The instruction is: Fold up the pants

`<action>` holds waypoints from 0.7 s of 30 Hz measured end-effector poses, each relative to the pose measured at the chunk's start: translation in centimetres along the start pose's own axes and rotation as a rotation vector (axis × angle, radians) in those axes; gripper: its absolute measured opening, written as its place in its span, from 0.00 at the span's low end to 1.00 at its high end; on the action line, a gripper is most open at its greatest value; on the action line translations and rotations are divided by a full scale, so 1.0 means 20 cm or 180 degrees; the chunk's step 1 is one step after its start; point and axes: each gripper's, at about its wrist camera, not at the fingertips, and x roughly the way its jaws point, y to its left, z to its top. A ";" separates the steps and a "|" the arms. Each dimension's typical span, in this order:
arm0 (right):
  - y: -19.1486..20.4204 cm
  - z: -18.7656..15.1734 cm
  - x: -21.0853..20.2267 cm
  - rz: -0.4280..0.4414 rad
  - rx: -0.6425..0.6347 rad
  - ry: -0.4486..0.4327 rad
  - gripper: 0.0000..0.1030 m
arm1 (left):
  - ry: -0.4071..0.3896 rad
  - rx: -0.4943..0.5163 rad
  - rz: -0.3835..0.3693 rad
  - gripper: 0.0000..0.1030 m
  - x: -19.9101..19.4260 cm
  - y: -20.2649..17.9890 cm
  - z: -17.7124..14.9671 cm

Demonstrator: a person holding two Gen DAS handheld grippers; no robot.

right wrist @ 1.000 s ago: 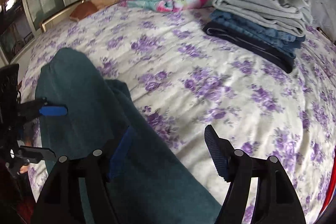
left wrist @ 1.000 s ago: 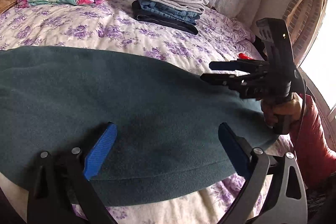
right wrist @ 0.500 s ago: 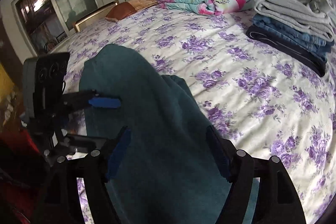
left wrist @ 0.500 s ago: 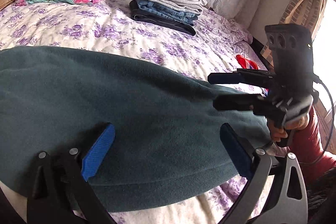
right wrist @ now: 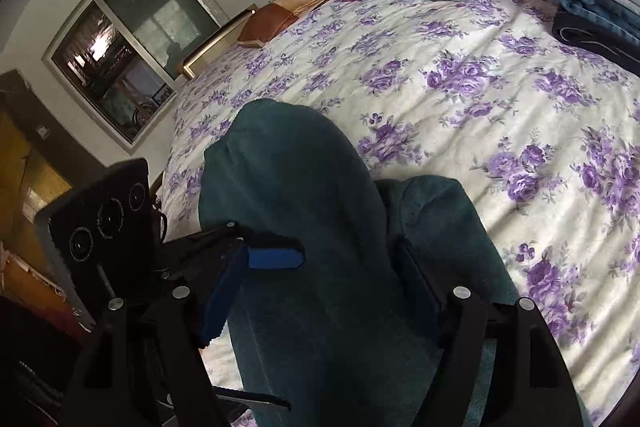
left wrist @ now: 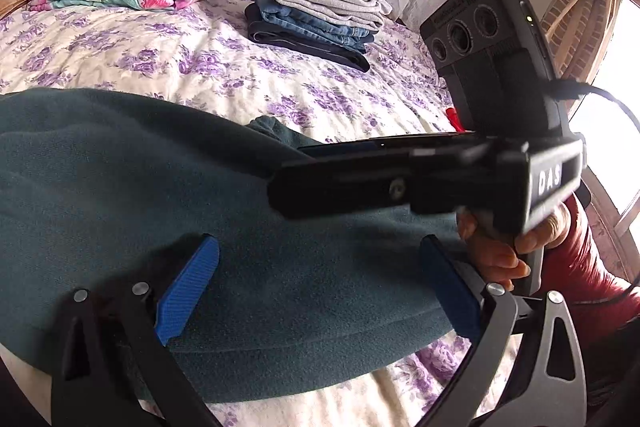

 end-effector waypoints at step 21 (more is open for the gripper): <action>-0.19 0.18 0.07 -0.0475 0.0495 -0.0193 0.12 | -0.0057 -0.0056 -0.0135 0.95 -0.01 0.02 -0.01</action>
